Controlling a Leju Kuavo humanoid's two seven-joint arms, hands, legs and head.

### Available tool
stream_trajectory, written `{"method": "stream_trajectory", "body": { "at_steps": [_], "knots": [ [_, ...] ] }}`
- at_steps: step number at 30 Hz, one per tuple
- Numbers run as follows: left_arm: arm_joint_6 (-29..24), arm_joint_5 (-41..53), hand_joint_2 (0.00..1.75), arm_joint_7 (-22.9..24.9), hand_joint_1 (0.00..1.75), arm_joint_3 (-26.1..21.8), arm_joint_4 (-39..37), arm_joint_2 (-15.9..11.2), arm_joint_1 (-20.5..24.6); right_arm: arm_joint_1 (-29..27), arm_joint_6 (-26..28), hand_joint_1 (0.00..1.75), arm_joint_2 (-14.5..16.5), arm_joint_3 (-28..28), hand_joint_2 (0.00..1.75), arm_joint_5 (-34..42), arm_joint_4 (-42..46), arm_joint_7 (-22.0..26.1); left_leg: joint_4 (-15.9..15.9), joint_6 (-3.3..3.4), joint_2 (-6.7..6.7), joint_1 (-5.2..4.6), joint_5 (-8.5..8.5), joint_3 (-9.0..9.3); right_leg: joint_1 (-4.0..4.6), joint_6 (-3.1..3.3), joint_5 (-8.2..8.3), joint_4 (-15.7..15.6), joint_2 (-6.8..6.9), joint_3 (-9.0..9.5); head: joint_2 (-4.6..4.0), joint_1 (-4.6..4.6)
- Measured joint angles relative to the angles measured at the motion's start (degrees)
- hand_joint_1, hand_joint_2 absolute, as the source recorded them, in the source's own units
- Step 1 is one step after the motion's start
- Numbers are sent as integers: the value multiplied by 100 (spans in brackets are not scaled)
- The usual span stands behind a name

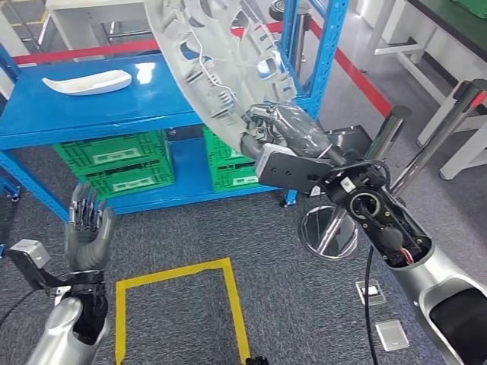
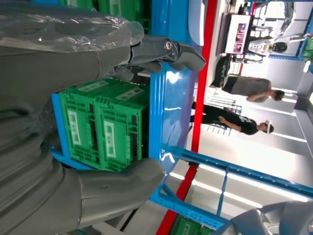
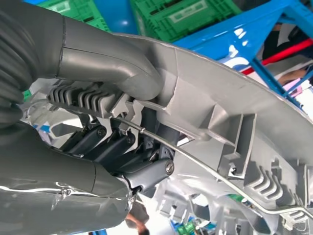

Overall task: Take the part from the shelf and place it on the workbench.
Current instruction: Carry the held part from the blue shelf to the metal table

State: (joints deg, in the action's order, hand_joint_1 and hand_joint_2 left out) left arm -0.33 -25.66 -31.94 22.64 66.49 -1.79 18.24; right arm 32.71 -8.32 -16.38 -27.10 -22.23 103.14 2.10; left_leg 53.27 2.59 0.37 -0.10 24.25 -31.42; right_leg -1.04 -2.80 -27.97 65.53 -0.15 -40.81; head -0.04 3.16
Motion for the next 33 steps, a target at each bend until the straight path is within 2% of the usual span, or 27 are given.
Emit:
{"method": "stream_trajectory", "body": {
  "at_steps": [1, 2, 3, 4, 5, 7, 8, 9, 11, 12, 13, 15, 16, 17, 18, 19, 21, 22, 23, 24, 26, 27, 28, 29, 31, 32, 33],
  "knots": [
    [0, 0, 175, 1, 0, 0, 0, -2, -15, -4, 1, 175, 0, -2, 175, 0, -1, -1, 5, 4, -1, -2, -46, -62, -1, -16, -192, 389, 0, -89, 0, 15],
    [-1, 0, 175, 2, 0, 0, 0, -4, -32, -7, 3, 175, 1, -5, 175, 1, -1, -2, 12, 1, -2, -4, -93, -127, -2, -29, -264, 644, 0, -111, 0, 26],
    [-1, 0, 175, 3, 0, 0, 0, -6, -46, -8, 4, 175, 1, -7, 175, 5, -2, -2, 23, -7, -3, -5, -136, -191, -3, -36, -218, 702, 1, -39, 0, 39],
    [-2, 0, 175, 4, 0, 0, 0, -8, -58, -7, 5, 175, 1, -8, 175, 10, -2, -2, 38, -21, -5, -5, -175, -254, -4, -33, -85, 526, 1, 148, 0, 55],
    [-2, 0, 175, 5, 0, 0, 1, -9, -64, -5, 5, 175, 1, -8, 175, 16, -2, -1, 60, -39, -8, -5, -208, -310, -4, -23, 52, 173, 2, 425, 0, 74],
    [-3, 1, 175, 6, 0, 0, 4, -14, -65, 4, 8, 175, 1, -8, 175, 24, -1, 6, 106, -88, -14, -20, -265, -410, 13, 17, 127, -625, -8, 967, 0, 102],
    [-4, 1, 175, 7, 0, 0, 8, -16, -65, 6, 10, 175, 1, -7, 175, 25, 0, 10, 119, -118, -14, -25, -298, -440, 28, 42, 100, -875, -15, 1106, 0, 103],
    [-5, 1, 175, 8, 0, 0, 10, -19, -65, 7, 13, 175, 1, -7, 175, 26, 1, 13, 120, -150, -13, -28, -337, -464, 45, 69, 69, -986, -22, 1145, 0, 99],
    [-8, 2, 175, 10, 0, 0, 13, -25, -68, 7, 16, 175, 1, -4, 175, 26, 1, 14, 124, -214, -21, -26, -383, -496, 35, 146, 131, -1033, -16, 1095, 0, 80],
    [-9, 2, 175, 13, 0, 0, 13, -29, -67, 10, 18, 175, 1, -3, 175, 26, 1, 14, 193, -246, -26, -23, -308, -541, 19, 192, 178, -1047, -8, 1063, 0, 60],
    [-9, 2, 175, 14, 0, 0, 13, -33, -63, 14, 20, 175, 1, -3, 175, 26, 1, 13, 369, -278, -31, -18, -139, -620, 0, 237, 231, -1064, 4, 1024, 0, 27],
    [-9, 2, 175, 17, 0, 0, 13, -40, -55, 21, 19, 175, 1, -2, 175, 26, 1, 4, 1084, -340, -32, 16, 401, -881, -10, 288, 332, -1073, 17, 911, 0, -36],
    [-9, 2, 175, 18, 0, 0, 13, -43, -54, 22, 15, 175, 1, -2, 175, 26, 0, -5, 1491, -365, -32, 33, 617, -1004, -10, 295, 380, -1071, 20, 845, 0, -52],
    [-9, 2, 175, 19, 0, 0, 13, -46, -55, 19, 9, 175, 1, -2, 175, 29, 0, -16, 1791, -386, -32, 48, 720, -1069, -10, 294, 429, -1069, 21, 778, 0, -58],
    [-9, 2, 175, 20, 0, 0, 13, -49, -54, 16, 3, 175, 1, -2, 175, 32, 0, -24, 1890, -397, -31, 59, 692, -1041, -12, 289, 476, -1067, 20, 715, 0, -63],
    [-9, 2, 175, 22, 0, 0, 13, -51, -52, 13, -2, 175, 1, -2, 175, 40, 0, -30, 1787, -397, -31, 67, 573, -911, -15, 278, 521, -1065, 17, 655, 0, -68],
    [-9, 3, 175, 25, 0, 0, 15, -53, -35, 10, -10, 175, 1, -1, 175, 63, 1, -33, 1064, -361, -33, 72, 299, -383, -19, 238, 602, -1060, 6, 565, 0, -78],
    [-9, 4, 175, 25, 0, 0, 18, -53, -23, 11, -11, 175, 1, 3, 175, 76, 1, -34, 630, -331, -38, 61, 245, -108, -14, 207, 640, -1057, 3, 530, 0, -78],
    [-9, 4, 175, 25, 0, 0, 22, -53, -14, 11, -12, 175, 1, 5, 175, 85, 1, -36, 314, -299, -43, 49, 227, 81, -9, 172, 684, -1061, 2, 505, 0, -70],
    [-9, 4, 175, 25, 0, 0, 25, -54, -8, 11, -12, 175, 0, 7, 175, 90, 1, -37, 132, -270, -50, 31, 239, 173, -7, 135, 725, -1067, 5, 483, 0, -64],
    [-10, 4, 175, 26, 0, 0, 28, -56, -11, 8, -12, 175, 0, 8, 175, 92, 1, -37, 64, -200, -51, 24, 196, 145, -11, 60, 790, -1082, 3, 449, 0, -52],
    [-11, 4, 175, 27, 0, 0, 28, -55, -10, 5, -13, 175, 0, 7, 175, 93, 1, -35, 46, -159, -44, 32, 156, 123, -14, 32, 745, -1043, 2, 420, 0, -53],
    [-11, 4, 175, 27, 0, 0, 28, -53, -8, 4, -13, 175, -1, 9, 175, 94, 1, -32, 30, -109, -35, 44, 110, 96, -17, 11, 607, -907, 0, 365, 0, -38],
    [-11, 4, 175, 28, 0, 0, 28, -50, -8, 1, -14, 175, -1, 10, 175, 95, 1, -31, 12, -69, -27, 55, 62, 62, -19, -3, 377, -643, 0, 275, 0, -18],
    [-11, 4, 175, 30, 0, 0, 28, -47, -15, -4, -15, 175, -1, 12, 175, 96, 1, -29, 16, -26, -25, 39, -19, -37, -14, -26, -157, 157, 0, 45, 0, 33],
    [-11, 4, 175, 31, 0, 0, 28, -47, -21, -8, -15, 175, -1, 11, 175, 96, 1, -31, 23, -23, -25, 31, -61, -96, -11, -35, -313, 505, 0, -31, 0, 49],
    [-11, 4, 175, 32, 0, 0, 28, -48, -25, -11, -16, 175, -1, 11, 175, 96, 1, -33, 33, -26, -26, 25, -103, -158, -9, -37, -342, 681, 0, -23, 0, 60]
  ]
}}
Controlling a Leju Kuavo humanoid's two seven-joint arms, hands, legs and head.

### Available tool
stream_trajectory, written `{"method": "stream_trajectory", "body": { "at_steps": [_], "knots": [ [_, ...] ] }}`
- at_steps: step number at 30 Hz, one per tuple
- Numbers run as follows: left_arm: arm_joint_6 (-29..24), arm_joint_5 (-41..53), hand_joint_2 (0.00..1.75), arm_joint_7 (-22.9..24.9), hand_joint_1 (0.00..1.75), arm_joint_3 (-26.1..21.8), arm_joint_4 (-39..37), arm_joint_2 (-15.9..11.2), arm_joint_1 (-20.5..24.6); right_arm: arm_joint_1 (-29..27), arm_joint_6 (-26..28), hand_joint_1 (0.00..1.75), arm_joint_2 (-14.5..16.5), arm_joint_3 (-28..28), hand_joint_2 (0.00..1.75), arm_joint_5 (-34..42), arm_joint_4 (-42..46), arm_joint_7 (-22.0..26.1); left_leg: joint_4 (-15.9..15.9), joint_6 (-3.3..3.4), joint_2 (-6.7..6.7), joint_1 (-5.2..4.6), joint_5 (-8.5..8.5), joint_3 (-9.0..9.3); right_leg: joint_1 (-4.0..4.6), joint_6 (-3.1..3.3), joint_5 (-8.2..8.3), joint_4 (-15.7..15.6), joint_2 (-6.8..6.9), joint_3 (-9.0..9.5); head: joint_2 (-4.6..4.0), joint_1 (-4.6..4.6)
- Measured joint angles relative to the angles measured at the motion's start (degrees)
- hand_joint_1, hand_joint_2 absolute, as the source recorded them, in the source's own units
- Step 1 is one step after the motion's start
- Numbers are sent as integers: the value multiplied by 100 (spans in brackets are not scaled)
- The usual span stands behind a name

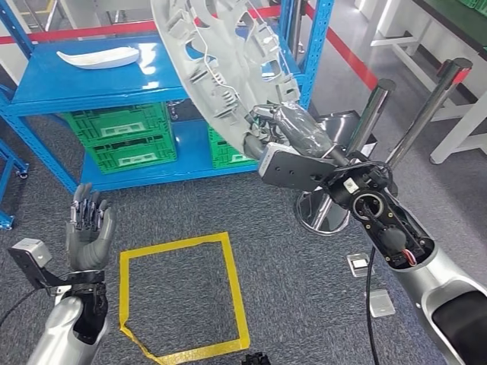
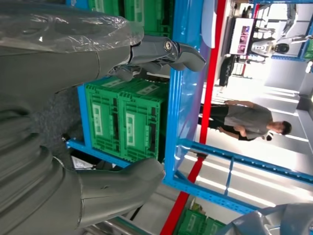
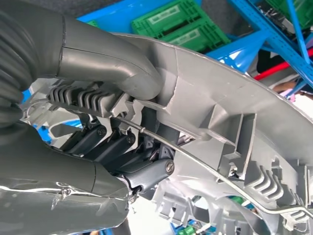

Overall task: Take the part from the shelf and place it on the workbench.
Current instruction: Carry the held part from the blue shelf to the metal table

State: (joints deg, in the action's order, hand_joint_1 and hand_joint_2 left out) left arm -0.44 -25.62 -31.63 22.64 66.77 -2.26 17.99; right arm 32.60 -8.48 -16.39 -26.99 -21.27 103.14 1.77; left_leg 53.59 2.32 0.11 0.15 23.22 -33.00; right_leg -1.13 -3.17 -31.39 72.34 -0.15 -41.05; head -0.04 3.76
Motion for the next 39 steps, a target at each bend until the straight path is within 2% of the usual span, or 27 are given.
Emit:
{"method": "stream_trajectory", "body": {
  "at_steps": [1, 2, 4, 6, 8, 10, 12, 14, 15, 16, 17, 18, 19, 20, 22, 23, 25, 26, 27, 30, 31, 32, 33, 35, 36, 37, 39],
  "knots": [
    [0, 0, 175, 0, 0, 0, 0, -1, -2, -1, -2, 175, 0, 0, 175, 0, 0, -1, 13, -8, -1, -3, -39, -60, 1, 5, 79, -30, 0, 105, 0, 12],
    [0, 0, 175, 0, 0, 0, 0, -1, -3, -1, -3, 175, 0, 0, 175, 0, 0, -2, 28, -21, -3, -5, -71, -112, 2, 17, 222, -252, 0, 298, 0, 26],
    [0, 0, 175, 0, 0, 0, 1, -1, -1, 1, -4, 175, 0, 0, 175, 0, 1, -2, 65, -62, -6, -10, -124, -195, 18, 62, 428, -1063, -2, 850, 0, 54],
    [0, 1, 175, 0, 0, 0, 2, 1, 1, 2, -5, 175, 0, 2, 175, 0, 5, -1, 79, -121, -3, -13, -191, -242, 52, 110, 446, -1649, -12, 1194, 0, 61],
    [0, 1, 175, 1, 0, 0, 3, 1, -2, 5, -15, 175, 0, 5, 175, 6, 9, -2, 53, -190, -3, -11, -271, -256, 78, 163, 458, -1756, -18, 1209, 0, 52],
    [0, 0, 175, 3, 0, 0, 4, -11, -4, 17, -34, 175, 0, 4, 175, 22, 13, -3, 101, -253, -16, -5, -214, -304, 44, 242, 549, -1801, 1, 1164, 0, 34],
    [0, 0, 175, 5, 0, 0, 5, -25, -4, 34, -51, 175, 0, 1, 175, 37, 21, -4, 517, -310, -27, 15, 177, -485, 3, 314, 665, -1845, 22, 1077, 0, -33],
    [0, 1, 175, 13, 0, 0, 7, -31, -18, 41, -74, 175, 0, -2, 175, 39, 29, -18, 1319, -369, -28, 44, 698, -757, 2, 344, 769, -1845, 28, 938, 0, -99],
    [0, 2, 175, 22, 0, 0, 7, -34, -31, 38, -89, 175, 0, -3, 175, 40, 31, -29, 1659, -392, -27, 57, 835, -840, 2, 343, 822, -1842, 31, 863, 0, -111],
    [0, 3, 175, 33, 0, 0, 7, -36, -41, 35, -104, 175, 0, -5, 175, 40, 31, -41, 1847, -408, -27, 66, 855, -849, 1, 339, 875, -1839, 31, 788, 0, -117],
    [0, 3, 175, 47, 0, 0, 7, -38, -46, 32, -117, 175, 0, -5, 175, 41, 31, -50, 1809, -415, -26, 72, 756, -748, -1, 329, 925, -1832, 28, 717, 0, -121],
    [0, 4, 175, 57, 0, 0, 7, -38, -45, 28, -130, 175, 0, -7, 175, 43, 33, -56, 1591, -412, -26, 76, 599, -570, -5, 316, 965, -1823, 25, 659, 0, -125],
    [0, 8, 175, 67, 0, 0, 8, -38, -40, 26, -146, 175, 0, -5, 175, 51, 38, -62, 1227, -400, -26, 77, 440, -315, -8, 296, 1000, -1810, 20, 610, 0, -129],
    [1, 10, 175, 73, 0, 0, 12, -38, -31, 26, -163, 175, 0, -2, 175, 68, 44, -62, 761, -374, -29, 65, 374, -22, -5, 266, 1035, -1795, 17, 559, 0, -132],
    [4, 16, 175, 72, 0, 0, 19, -38, -15, 23, -193, 175, 0, 7, 175, 110, 52, -53, 146, -290, -44, 33, 344, 340, 1, 193, 1112, -1789, 16, 505, 0, -114],
    [7, 16, 175, 70, 0, 0, 22, -39, -7, 20, -202, 175, 0, 11, 175, 126, 52, -42, 19, -248, -53, 12, 367, 394, 4, 154, 1153, -1794, 17, 488, 0, -107],
    [16, 16, 175, 64, 0, 0, 22, -41, 0, 8, -210, 175, 1, 11, 175, 134, 54, -14, 11, -164, -54, 11, 301, 340, -2, 84, 1217, -1817, 12, 469, 0, -105],
    [21, 15, 175, 62, 0, 0, 22, -37, 3, 3, -211, 175, 2, 17, 175, 134, 54, -2, 2, -117, -49, 17, 256, 307, -6, 58, 1143, -1761, 11, 429, 0, -98],
    [27, 15, 175, 58, 0, 0, 22, -32, 5, -2, -211, 175, 2, 24, 175, 133, 55, 8, -15, -69, -43, 29, 203, 265, -10, 38, 970, -1593, 12, 361, 0, -83],
    [45, 15, 175, 36, 0, 0, 21, -22, 4, -25, -208, 175, 1, 42, 175, 133, 55, 13, -23, 2, -35, 22, 69, 108, -5, 7, 168, -474, 14, 39, 0, -14],
    [49, 15, 175, 27, 0, 0, 20, -21, 2, -38, -206, 175, 0, 43, 175, 133, 55, 12, -21, 6, -36, 11, 33, 55, 0, 2, 44, -152, 13, -24, 0, 2],
    [52, 15, 175, 20, 0, 0, 19, -21, 1, -51, -204, 175, 0, 43, 175, 133, 55, 12, -18, 6, -37, 1, 1, 4, 3, 5, 38, 18, 13, -19, 0, 15],
    [54, 15, 175, 14, 0, 0, 18, -21, 0, -61, -202, 175, 0, 43, 175, 133, 55, 10, -13, 0, -39, -10, -32, -46, 7, 20, 156, -57, 14, 108, 0, 30],
    [57, 15, 175, 5, 0, 0, 17, -19, 0, -68, -201, 175, 0, 43, 175, 133, 56, 7, 5, -22, -40, -28, -87, -117, 22, 85, 439, -783, 15, 631, 0, 59],
    [59, 15, 175, 3, 0, 0, 17, -16, 4, -69, -199, 175, 1, 44, 175, 133, 58, 7, 14, -42, -39, -38, -110, -146, 38, 118, 491, -1227, 15, 930, 0, 66],
    [61, 15, 175, 1, 0, 0, 17, -13, 8, -68, -198, 175, 1, 45, 175, 133, 63, 8, 22, -65, -36, -42, -131, -163, 55, 145, 481, -1550, 14, 1127, 0, 64],
    [63, 16, 175, 0, 0, 0, 17, -5, 15, -69, -193, 175, 2, 49, 175, 133, 74, 10, 35, -112, -33, -52, -160, -190, 82, 172, 426, -1797, 10, 1252, 0, 57]
  ]
}}
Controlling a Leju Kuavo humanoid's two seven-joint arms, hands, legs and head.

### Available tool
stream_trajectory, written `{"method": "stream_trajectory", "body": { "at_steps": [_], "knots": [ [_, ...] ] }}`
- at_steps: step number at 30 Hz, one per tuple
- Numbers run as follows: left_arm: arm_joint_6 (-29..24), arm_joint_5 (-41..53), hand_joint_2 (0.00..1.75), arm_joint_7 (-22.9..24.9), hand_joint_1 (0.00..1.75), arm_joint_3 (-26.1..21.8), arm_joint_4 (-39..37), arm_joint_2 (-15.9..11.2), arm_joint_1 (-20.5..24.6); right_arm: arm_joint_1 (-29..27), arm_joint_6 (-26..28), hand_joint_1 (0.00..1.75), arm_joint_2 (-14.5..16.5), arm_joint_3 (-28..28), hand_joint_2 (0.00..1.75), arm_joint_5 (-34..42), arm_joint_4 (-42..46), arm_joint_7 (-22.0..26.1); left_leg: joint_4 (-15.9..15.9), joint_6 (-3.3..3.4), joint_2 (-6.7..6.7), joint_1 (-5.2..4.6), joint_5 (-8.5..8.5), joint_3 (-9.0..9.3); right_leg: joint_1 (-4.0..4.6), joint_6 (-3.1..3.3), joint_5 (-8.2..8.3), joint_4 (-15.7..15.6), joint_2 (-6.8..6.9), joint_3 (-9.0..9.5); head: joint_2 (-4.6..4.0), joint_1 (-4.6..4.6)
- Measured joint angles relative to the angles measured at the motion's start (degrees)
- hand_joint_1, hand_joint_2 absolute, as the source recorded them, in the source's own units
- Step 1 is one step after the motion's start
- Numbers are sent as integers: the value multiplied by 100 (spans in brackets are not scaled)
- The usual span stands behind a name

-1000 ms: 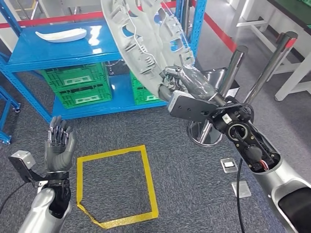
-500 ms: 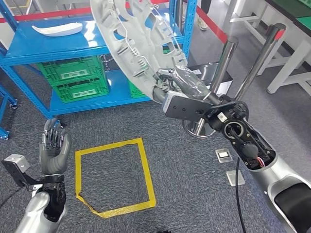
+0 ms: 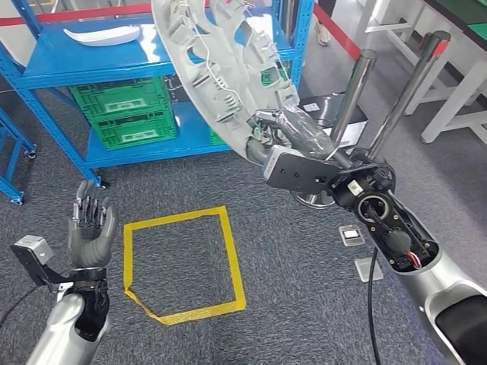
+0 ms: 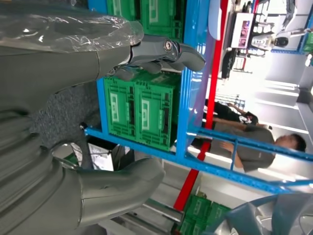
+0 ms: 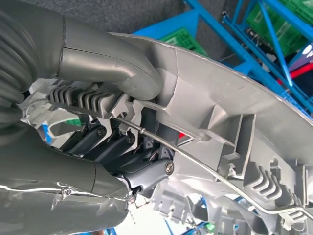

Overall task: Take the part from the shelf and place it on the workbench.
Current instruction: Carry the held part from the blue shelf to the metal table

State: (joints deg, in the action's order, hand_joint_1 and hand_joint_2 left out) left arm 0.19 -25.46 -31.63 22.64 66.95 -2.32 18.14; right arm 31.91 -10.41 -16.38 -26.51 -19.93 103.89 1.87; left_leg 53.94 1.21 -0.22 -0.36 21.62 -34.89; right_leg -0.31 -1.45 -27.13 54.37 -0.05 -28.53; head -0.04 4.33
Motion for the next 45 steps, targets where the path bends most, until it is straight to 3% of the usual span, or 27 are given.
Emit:
{"method": "stream_trajectory", "body": {
  "at_steps": [4, 7, 10, 19, 23, 25, 27, 28, 29, 30, 32, 33, 34, 35, 37, 39, 41, 43, 44, 45],
  "knots": [
    [4, 0, 175, -2, 0, 0, -2, 4, -2, -15, 6, 175, 1, 2, 175, 0, 4, 1, -11, 102, 5, -8, -48, -24, 0, 33, 29, -33, -11, -46, 0, -77],
    [4, -1, 175, -2, 0, 0, -2, 4, -2, -23, 6, 175, 0, 2, 175, 0, 4, 0, -63, -2, 8, 1, -118, -26, 10, 71, 66, -31, -13, -80, 0, -121],
    [4, -1, 175, -2, 0, 0, -2, 4, -2, -27, 5, 175, 0, 2, 175, 0, 4, 1, -91, -26, 8, 2, -147, -27, 13, 82, 82, -28, -14, -97, 0, -142],
    [-3, 1, 175, -3, 0, 0, -28, 4, -2, -28, 2, 175, 1, 27, 175, -63, 4, 7, -95, -26, 4, -1, -138, -44, 1, 78, 80, -35, -10, -107, 0, -145],
    [-2, 4, 175, -16, 0, 0, -24, -1, -8, -49, 10, 175, 2, 38, 175, -106, 11, 17, -224, 58, 27, 14, -143, 46, -5, 17, 71, -88, -18, -71, 0, -161],
    [-2, 5, 175, -20, 0, 0, -20, 5, 2, -68, 16, 175, 3, 50, 175, -108, 19, 23, -393, 66, 78, 70, -186, 169, 3, -23, -120, 255, -24, -224, 0, -139],
    [-2, 6, 175, -18, 0, 0, -21, 9, 8, -91, 26, 175, 3, 56, 175, -107, 20, 34, -417, 63, 125, 88, -177, 204, -37, -77, -449, 1048, -22, -659, 0, -101],
    [-2, 6, 175, -15, 0, 0, -21, 11, 0, -111, 31, 175, 3, 63, 175, -105, 20, 37, -398, 51, 148, 100, -160, 206, -66, -110, -538, 1399, -21, -877, 0, -86],
    [-2, 6, 175, -11, 0, 0, -22, 12, -10, -136, 36, 175, 3, 70, 175, -103, 20, 33, -368, 30, 172, 117, -131, 208, -96, -146, -515, 1564, -17, -1009, 0, -78],
    [-2, 6, 175, -8, 0, 0, -21, 13, -18, -161, 38, 175, 3, 78, 175, -101, 20, 26, -320, -1, 197, 143, -93, 208, -128, -187, -373, 1498, -4, -1028, 0, -71],
    [-2, 6, 175, -2, 0, 0, -20, 13, -23, -192, 38, 175, 3, 86, 175, -98, 20, 13, -158, -97, 255, 208, 27, 203, -192, -295, 104, 777, 120, -759, 0, -39],
    [-2, 6, 175, 1, 0, 0, -19, 10, -19, -199, 38, 175, 3, 86, 175, -97, 21, 10, -63, -149, 280, 215, 87, 190, -202, -321, 263, 447, 169, -625, 0, -16],
    [-1, 7, 175, 1, 0, 1, -17, 8, -18, -201, 38, 175, 3, 87, 175, -96, 26, 13, 16, -195, 300, 213, 133, 172, -204, -308, 340, 241, 191, -543, 0, 1],
    [-1, 8, 175, 1, 0, 1, -16, 6, -17, -205, 42, 175, 3, 92, 175, -95, 30, 15, 60, -226, 317, 199, 154, 158, -192, -270, 317, 210, 173, -542, 0, -6],
    [1, 9, 175, 0, 0, 2, -13, 4, -20, -216, 51, 175, 3, 104, 175, -94, 37, 12, 73, -264, 370, 195, 161, 155, -182, -143, 300, 254, 50, -581, 0, -53],
    [1, 8, 175, 1, 0, 2, -13, 2, -14, -224, 56, 175, 4, 112, 175, -94, 37, 6, 190, -296, 343, 220, 267, 112, -183, -64, 307, 259, -48, -588, 0, -112],
    [1, 8, 175, 1, 0, 2, -13, 0, -7, -225, 56, 175, 4, 121, 175, -94, 37, 2, 757, -303, 200, 227, 582, -156, -185, -11, 314, 254, -136, -585, 0, -156],
    [1, 8, 175, 3, 0, 2, -13, 0, -18, -236, 63, 175, 4, 130, 175, -94, 37, -6, 1612, -281, 98, 203, 906, -599, -163, 15, 311, 254, -240, -586, 0, -180],
    [1, 8, 175, 4, 0, 2, -13, 0, -25, -245, 67, 175, 4, 130, 175, -94, 37, -7, 1872, -257, 78, 186, 944, -759, -145, 24, 307, 254, -303, -583, 0, -186],
    [1, 8, 175, 5, 0, 2, -13, 0, -28, -254, 70, 175, 5, 129, 175, -94, 38, -8, 1903, -212, 56, 163, 856, -818, -124, 30, 303, 254, -378, -577, 0, -192]
  ]
}}
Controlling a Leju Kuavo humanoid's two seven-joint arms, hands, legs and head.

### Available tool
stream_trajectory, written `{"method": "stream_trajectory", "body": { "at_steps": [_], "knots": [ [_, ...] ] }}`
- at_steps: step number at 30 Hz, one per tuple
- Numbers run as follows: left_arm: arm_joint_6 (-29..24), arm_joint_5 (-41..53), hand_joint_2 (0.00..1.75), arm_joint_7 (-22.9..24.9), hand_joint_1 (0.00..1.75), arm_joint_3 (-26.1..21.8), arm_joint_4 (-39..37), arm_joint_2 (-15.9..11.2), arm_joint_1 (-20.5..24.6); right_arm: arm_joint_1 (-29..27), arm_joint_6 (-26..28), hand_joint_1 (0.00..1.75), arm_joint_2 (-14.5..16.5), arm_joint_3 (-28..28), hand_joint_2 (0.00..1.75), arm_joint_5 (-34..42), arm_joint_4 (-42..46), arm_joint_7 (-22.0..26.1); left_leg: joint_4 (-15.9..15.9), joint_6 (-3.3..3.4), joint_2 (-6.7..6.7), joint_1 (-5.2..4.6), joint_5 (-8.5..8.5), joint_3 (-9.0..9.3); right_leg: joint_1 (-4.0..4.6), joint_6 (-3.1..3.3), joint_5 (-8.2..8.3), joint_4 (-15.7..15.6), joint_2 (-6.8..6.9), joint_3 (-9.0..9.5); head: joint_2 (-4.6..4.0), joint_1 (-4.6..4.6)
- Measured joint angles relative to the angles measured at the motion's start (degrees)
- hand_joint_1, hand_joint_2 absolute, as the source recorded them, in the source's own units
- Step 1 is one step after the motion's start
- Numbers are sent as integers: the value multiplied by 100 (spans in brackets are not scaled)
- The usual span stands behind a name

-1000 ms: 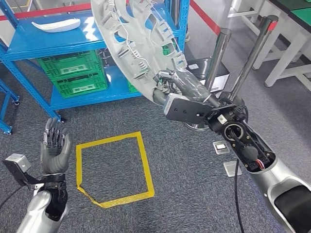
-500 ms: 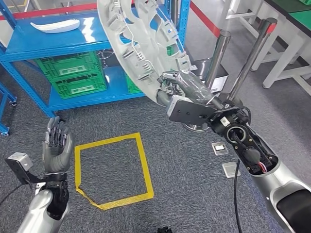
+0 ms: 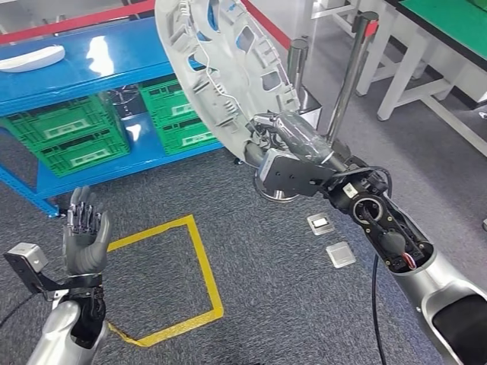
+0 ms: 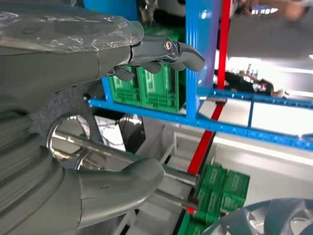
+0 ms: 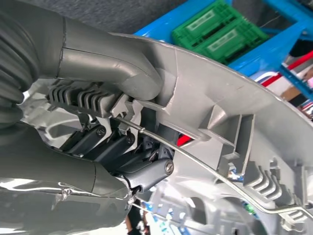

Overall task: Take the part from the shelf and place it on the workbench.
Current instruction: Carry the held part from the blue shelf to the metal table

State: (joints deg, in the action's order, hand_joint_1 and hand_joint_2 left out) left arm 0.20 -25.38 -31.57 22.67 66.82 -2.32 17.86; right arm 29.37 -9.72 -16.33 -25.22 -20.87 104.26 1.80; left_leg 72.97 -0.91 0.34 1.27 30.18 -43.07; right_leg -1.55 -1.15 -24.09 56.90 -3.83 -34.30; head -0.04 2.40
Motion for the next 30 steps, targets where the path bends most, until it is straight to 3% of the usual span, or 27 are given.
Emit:
{"method": "stream_trajectory", "body": {
  "at_steps": [2, 4, 6, 8, 10, 12, 14, 15, 16, 19, 21, 23, 25, 28, 30],
  "knots": [
    [0, -1, 175, 1, 0, 0, 0, 0, 7, -9, 0, 175, 0, 0, 175, 0, 2, -4, -620, 137, -109, -51, -440, 214, 39, 10, -8, -1, -147, 25, 0, -9],
    [0, -2, 175, 1, 0, 0, 0, -5, 18, -12, 1, 175, 0, 2, 175, 0, 13, -9, -1387, 283, -371, -79, -769, 534, 43, 7, -19, -5, -271, 25, 0, 9],
    [-1, -2, 175, 2, 0, 0, 0, -7, 22, -19, 7, 175, 0, 9, 175, 0, 28, -9, -1688, 316, -479, -111, -809, 671, -3, -35, -23, -19, -385, -8, 0, 22],
    [-2, -2, 175, 3, 0, 0, 2, -1, 30, -34, 14, 175, -1, 20, 175, 1, 40, -17, -1787, 277, -336, -125, -806, 732, -37, -104, -19, -45, -458, -30, 0, 8],
    [-2, -1, 175, 3, 0, 0, 5, 8, 37, -44, 13, 175, 0, 27, 175, 9, 50, -20, -1903, 273, -194, -103, -815, 824, -9, -161, -147, 149, -157, -120, 0, 32],
    [-2, 0, 175, 4, 0, 0, 7, 18, 28, -47, 10, 175, 2, 27, 175, 28, 62, -13, -1941, 287, -65, -105, -803, 880, 21, -206, -476, 798, 238, -425, 0, 71],
    [-4, 0, 175, 5, 0, 0, 7, 19, 5, -52, 8, 175, 2, 27, 175, 50, 73, -22, -1927, 293, 68, -110, -777, 889, 19, -238, -704, 1449, 331, -762, 0, 102],
    [-8, 0, 175, 6, 0, 0, 7, 19, -8, -53, 8, 175, 2, 30, 175, 60, 76, -34, -1917, 288, 136, -110, -761, 893, 19, -245, -668, 1516, 344, -806, 0, 123],
    [-13, 0, 175, 7, 0, 0, 7, 22, -13, -54, 7, 175, 2, 34, 175, 69, 78, -46, -1901, 279, 197, -110, -742, 899, 23, -243, -515, 1320, 366, -715, 0, 144],
    [-20, -1, 175, 8, 0, 0, 7, 35, -10, -55, 3, 175, 2, 39, 175, 79, 92, -58, -1823, 230, 356, -130, -669, 917, 80, -167, 0, 172, 613, -145, 0, 188],
    [-20, -1, 175, 9, 0, 0, 8, 39, -12, -55, 1, 175, 2, 44, 175, 79, 105, -61, -1793, 191, 445, -157, -643, 919, 126, -84, 55, -91, 661, -32, 0, 181],
    [-22, -1, 175, 13, 0, 0, 11, 42, -11, -56, 1, 175, 2, 54, 175, 79, 115, -68, -1793, 145, 534, -168, -625, 927, 117, -17, 83, -103, 523, -40, 0, 158],
    [-28, -1, 175, 14, 0, 0, 15, 41, -2, -52, 0, 175, 2, 56, 175, 81, 130, -77, -1604, 86, 402, -148, -464, 864, 76, 44, 120, -138, 413, -26, 0, 118],
    [-39, -4, 175, 12, 0, 0, 16, 35, -29, -47, -1, 175, 2, 44, 175, 85, 139, -89, -526, 17, 50, -104, 81, 391, 40, 94, 150, -153, 260, -34, 0, 45],
    [-45, -8, 175, 12, 0, 0, 15, 23, -61, -48, -1, 175, 2, 34, 175, 85, 134, -95, -47, -7, 5, -83, 189, 153, 35, 95, 157, -152, 119, -44, 0, 28]
  ]
}}
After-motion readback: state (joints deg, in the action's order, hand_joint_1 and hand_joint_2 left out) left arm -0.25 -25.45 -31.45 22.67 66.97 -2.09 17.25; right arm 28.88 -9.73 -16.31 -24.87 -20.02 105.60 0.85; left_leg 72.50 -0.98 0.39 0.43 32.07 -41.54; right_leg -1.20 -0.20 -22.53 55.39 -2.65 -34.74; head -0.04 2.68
